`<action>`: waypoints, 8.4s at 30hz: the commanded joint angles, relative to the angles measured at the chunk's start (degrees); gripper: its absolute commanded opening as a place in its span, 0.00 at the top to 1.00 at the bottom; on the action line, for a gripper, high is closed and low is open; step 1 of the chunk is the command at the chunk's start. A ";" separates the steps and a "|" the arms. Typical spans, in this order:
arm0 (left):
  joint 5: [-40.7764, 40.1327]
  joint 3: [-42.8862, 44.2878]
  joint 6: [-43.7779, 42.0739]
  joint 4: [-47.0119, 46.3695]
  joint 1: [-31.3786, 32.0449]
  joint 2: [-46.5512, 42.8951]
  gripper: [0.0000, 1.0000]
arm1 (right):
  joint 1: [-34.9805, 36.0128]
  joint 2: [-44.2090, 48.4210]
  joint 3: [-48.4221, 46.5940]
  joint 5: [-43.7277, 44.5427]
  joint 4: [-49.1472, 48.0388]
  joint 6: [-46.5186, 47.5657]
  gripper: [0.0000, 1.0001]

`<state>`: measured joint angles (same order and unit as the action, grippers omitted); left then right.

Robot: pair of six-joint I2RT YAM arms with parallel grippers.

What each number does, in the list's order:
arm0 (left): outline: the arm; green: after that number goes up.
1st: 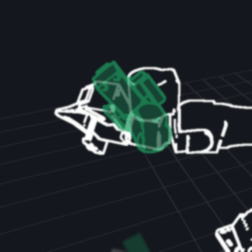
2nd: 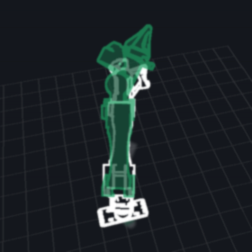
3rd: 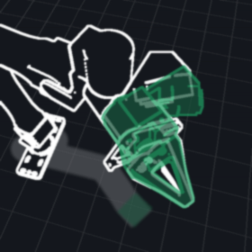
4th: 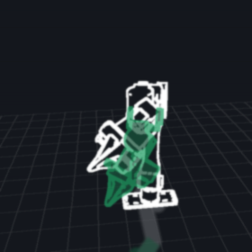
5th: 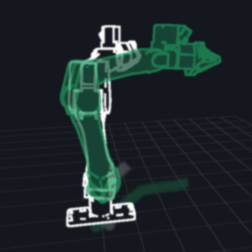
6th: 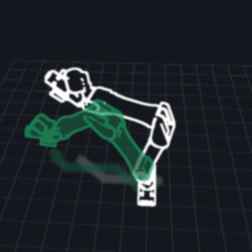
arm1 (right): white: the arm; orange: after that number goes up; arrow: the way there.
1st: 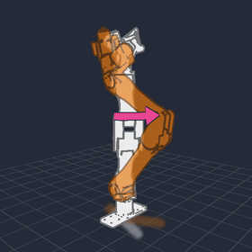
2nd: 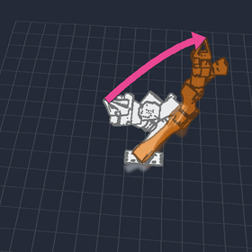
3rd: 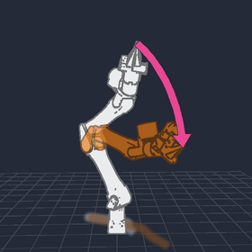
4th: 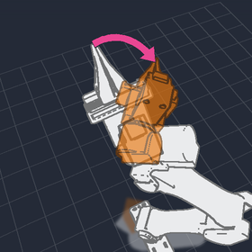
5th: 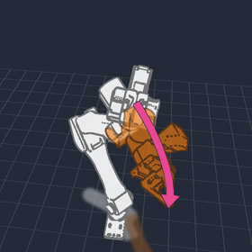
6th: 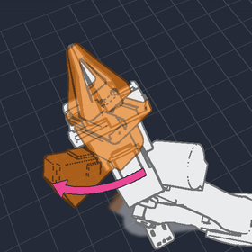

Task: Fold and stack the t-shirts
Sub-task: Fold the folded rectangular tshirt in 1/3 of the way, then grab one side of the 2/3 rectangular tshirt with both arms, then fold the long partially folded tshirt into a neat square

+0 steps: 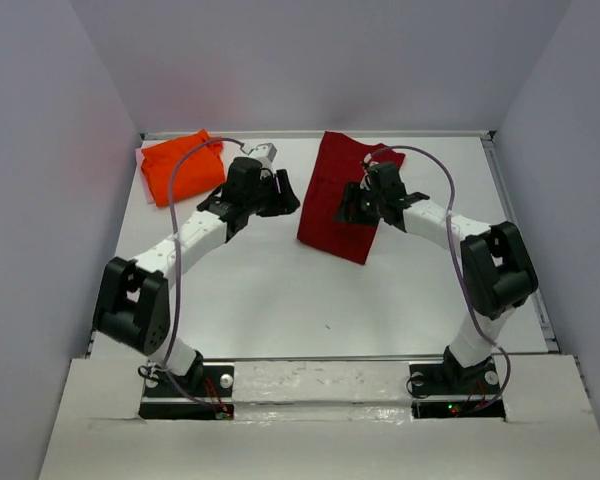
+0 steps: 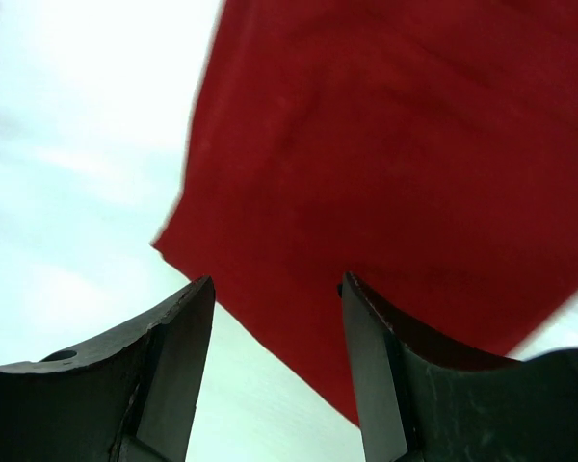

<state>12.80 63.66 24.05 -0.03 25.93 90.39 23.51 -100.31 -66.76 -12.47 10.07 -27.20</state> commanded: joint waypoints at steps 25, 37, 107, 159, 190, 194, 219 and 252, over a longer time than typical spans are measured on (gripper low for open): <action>-15.44 -4.60 -6.21 -0.93 -5.19 -22.36 0.35 | 15.07 -22.13 -14.55 -0.71 -1.09 -0.84 0.39; -13.15 -4.77 -4.89 -1.46 -7.12 -21.31 0.35 | 19.21 -10.26 8.56 -0.27 -5.41 -2.24 0.39; -9.11 -41.86 24.64 -29.67 21.70 -11.90 0.38 | 16.75 32.64 32.84 33.74 14.54 -19.65 0.41; -9.54 -37.91 23.76 -29.42 23.64 -4.00 0.43 | 16.75 21.21 29.23 30.58 7.16 -17.27 0.56; -9.28 -42.21 25.25 -27.13 26.71 -9.61 1.00 | 16.75 37.99 36.70 24.25 12.17 -18.33 1.00; -10.51 -43.35 26.92 -24.85 29.26 -13.91 1.00 | 16.75 42.82 37.84 22.14 14.80 -19.29 1.00; -35.03 -21.83 13.22 -1.02 29.26 -26.41 1.00 | 16.75 31.76 14.47 37.34 16.39 -9.27 1.00; -27.74 -1.18 -1.64 -15.78 9.58 -2.42 1.00 | 15.08 3.73 -13.13 56.68 7.08 1.62 1.00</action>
<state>-15.14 57.78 24.08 -10.59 36.91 85.21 39.75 -95.18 -75.92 38.68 21.37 -27.55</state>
